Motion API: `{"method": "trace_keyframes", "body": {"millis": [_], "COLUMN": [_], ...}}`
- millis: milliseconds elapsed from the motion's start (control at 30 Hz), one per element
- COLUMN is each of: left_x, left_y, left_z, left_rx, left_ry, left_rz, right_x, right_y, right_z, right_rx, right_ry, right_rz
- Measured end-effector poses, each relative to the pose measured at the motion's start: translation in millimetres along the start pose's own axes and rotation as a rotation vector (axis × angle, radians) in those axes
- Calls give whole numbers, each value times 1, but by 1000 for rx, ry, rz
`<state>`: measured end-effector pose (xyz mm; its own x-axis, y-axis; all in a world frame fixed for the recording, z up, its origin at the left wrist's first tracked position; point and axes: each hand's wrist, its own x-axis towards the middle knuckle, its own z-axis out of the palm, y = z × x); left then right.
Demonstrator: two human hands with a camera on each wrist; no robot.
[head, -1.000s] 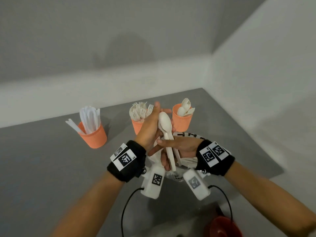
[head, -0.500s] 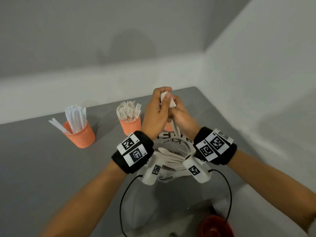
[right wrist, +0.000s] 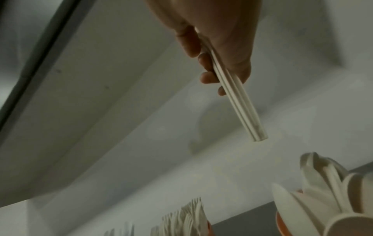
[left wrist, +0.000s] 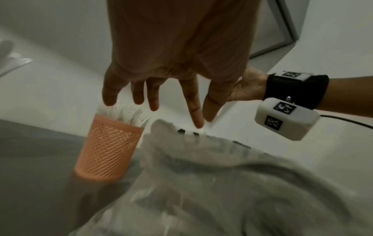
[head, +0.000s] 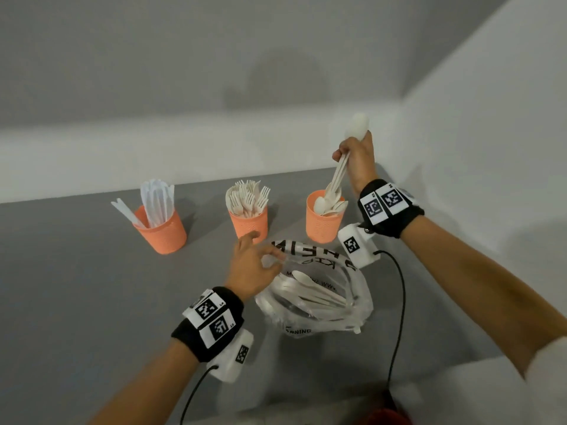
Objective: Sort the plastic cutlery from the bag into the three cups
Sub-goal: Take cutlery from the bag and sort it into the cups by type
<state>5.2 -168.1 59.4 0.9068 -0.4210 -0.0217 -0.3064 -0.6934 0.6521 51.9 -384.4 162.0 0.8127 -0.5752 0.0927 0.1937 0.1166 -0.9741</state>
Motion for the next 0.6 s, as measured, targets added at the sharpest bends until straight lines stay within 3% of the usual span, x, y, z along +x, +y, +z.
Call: {"method": "trace_keyframes", "body": {"millis": [200,433,600], "left_x": [-3,1,5], "left_y": [-15,-20,-22], "left_z": [8,10,16], "left_rx": [-43,-36,-30], "left_ry": [-160,-155,-152], "left_rz": [-92,-87,-89], "right_x": [24,33,30], "right_y": [36,90,88], "right_z": [14,-5,-12], "right_rx": [-119,-525,-703], "right_ry": [-41,-163,-264], "right_rz": [-6,116,-69]}}
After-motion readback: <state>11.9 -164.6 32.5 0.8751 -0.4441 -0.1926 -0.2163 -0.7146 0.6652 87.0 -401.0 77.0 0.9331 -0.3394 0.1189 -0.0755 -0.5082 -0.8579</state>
